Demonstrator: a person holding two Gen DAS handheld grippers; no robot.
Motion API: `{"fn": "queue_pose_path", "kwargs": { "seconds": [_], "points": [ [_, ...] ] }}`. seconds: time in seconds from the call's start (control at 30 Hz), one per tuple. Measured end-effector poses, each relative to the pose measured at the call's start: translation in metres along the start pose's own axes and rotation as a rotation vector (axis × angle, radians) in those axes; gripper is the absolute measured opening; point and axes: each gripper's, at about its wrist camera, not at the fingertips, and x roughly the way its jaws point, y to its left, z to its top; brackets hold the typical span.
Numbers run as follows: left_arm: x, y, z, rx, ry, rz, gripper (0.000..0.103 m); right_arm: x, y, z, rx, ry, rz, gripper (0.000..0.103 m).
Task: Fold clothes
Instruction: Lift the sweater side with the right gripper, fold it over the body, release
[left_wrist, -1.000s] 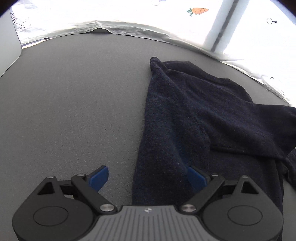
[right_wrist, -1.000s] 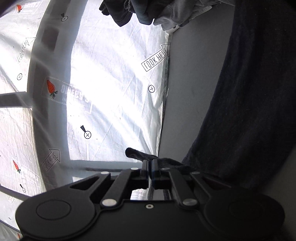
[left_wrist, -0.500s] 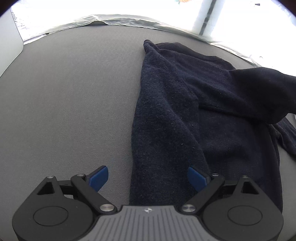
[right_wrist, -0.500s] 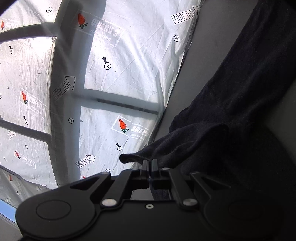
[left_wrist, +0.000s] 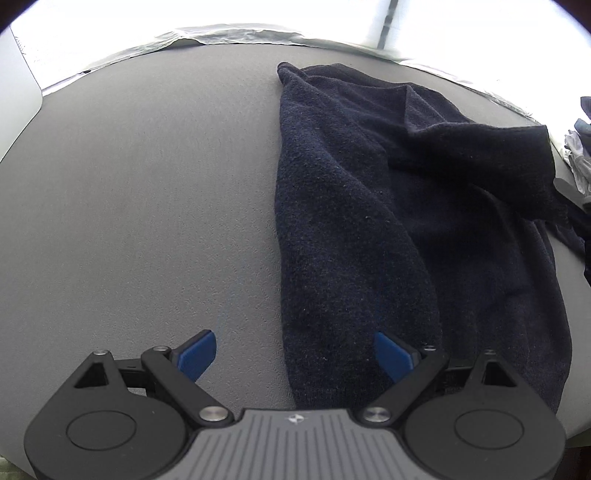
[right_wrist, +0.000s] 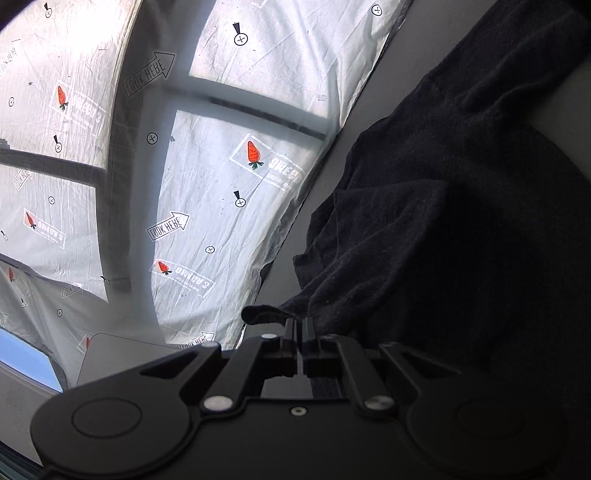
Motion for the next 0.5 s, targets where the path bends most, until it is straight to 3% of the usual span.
{"fn": "queue_pose_path", "kwargs": {
  "seconds": [0.5],
  "points": [
    [-0.004, 0.003, -0.026, 0.057, 0.032, -0.017, 0.093, -0.014, 0.0, -0.058, -0.029, 0.081, -0.019, 0.003]
  ]
}}
